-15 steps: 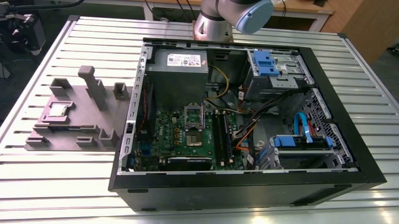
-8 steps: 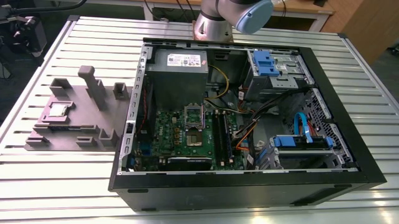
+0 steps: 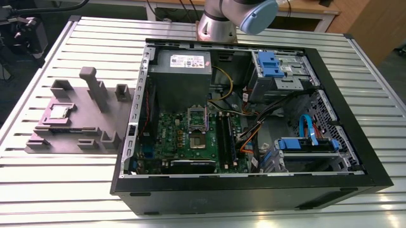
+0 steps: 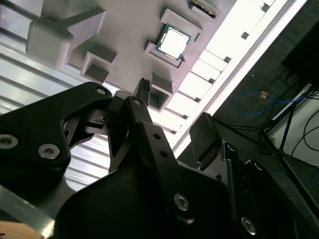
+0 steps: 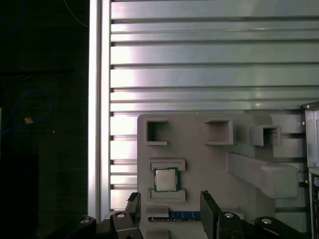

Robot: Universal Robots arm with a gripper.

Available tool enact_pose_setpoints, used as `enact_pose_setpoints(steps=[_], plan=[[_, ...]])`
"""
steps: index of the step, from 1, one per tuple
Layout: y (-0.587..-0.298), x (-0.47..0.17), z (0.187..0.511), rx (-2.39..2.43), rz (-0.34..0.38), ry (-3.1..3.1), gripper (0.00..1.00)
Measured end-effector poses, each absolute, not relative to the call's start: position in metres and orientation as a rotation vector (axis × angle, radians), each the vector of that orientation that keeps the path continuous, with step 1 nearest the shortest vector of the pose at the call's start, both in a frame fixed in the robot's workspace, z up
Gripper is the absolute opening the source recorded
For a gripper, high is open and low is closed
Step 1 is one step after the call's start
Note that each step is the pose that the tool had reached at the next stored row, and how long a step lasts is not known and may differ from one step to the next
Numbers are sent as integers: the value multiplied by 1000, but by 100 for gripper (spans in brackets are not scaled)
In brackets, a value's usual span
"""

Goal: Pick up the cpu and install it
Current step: 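Pick up the cpu and move it towards the insertion slot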

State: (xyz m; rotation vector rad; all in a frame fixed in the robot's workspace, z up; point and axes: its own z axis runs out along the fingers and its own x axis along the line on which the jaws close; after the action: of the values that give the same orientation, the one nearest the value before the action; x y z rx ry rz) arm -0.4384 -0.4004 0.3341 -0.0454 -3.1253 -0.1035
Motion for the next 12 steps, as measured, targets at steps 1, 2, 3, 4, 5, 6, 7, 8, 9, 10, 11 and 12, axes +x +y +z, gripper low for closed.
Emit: enact_pose_setpoints(steps=[1, 2, 3, 4, 5, 6, 7, 8, 9, 10, 11, 12], plan=[[-400, -438, 334, -45, -104, -3125, 59], [-400, -438, 333, -45, -104, -3125, 59], [-400, -438, 333, -45, -103, -3125, 59], [-400, -438, 332, -45, -103, -3125, 59], [-400, -438, 332, -45, -103, -3125, 59], [-400, -438, 332, -45, -103, -3125, 59], [-400, -438, 332, -45, -103, -3125, 59], [-400, -438, 331, -45, -103, -3125, 59], [-400, -438, 331, -45, -103, -3125, 59], [-400, -438, 331, -45, -103, -3125, 59], [-400, -438, 331, -45, -103, -3125, 59], [-400, -438, 330, -45, -103, -3125, 59]])
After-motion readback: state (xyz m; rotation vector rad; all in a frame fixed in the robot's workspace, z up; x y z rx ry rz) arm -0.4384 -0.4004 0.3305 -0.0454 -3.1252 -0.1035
